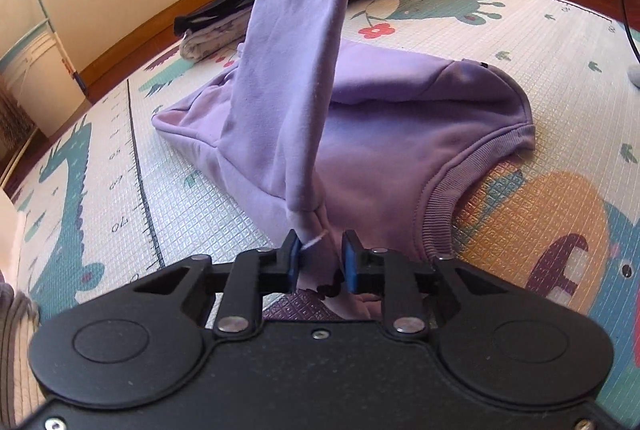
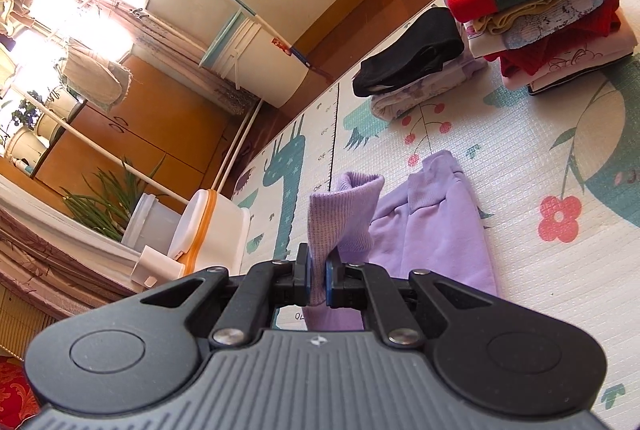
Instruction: Fold clothes
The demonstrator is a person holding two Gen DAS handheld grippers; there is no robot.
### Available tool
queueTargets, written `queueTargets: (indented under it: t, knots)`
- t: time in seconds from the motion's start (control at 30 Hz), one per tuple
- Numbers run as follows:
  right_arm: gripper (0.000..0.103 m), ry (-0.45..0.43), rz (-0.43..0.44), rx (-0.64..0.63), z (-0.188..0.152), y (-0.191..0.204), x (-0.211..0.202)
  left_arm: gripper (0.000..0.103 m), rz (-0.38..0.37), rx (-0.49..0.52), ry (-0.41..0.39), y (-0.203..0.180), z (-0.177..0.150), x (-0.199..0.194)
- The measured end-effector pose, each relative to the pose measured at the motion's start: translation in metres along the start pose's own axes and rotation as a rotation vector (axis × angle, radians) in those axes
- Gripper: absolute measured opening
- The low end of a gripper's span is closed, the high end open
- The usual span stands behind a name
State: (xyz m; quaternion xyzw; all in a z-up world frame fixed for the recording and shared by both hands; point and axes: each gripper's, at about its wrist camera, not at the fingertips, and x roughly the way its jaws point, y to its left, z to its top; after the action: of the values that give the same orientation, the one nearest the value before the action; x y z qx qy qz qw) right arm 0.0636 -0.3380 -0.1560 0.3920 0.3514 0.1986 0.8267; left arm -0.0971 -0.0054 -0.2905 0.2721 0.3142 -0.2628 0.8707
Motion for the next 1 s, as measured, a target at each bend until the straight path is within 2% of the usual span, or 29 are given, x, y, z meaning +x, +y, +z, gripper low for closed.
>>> queueTargets:
  t: [0.23, 0.6, 0.9, 1.0]
  knots:
    - [0.009, -0.014, -0.049, 0.021, -0.002, -0.025, -0.026, 0.020, -0.024, 0.079, -0.010, -0.013, 0.005, 0.004]
    - [0.009, -0.025, -0.207, 0.111, -0.023, -0.080, -0.051, 0.020, -0.053, 0.169, 0.010, -0.029, 0.005, 0.013]
    - [0.009, -0.018, -0.296, 0.171, -0.044, -0.108, -0.056, 0.020, -0.085, 0.193, 0.008, -0.031, 0.006, 0.014]
    - [0.009, -0.016, -0.300, 0.170, -0.046, -0.107, -0.059, 0.021, -0.104, 0.197, 0.019, -0.033, 0.005, 0.016]
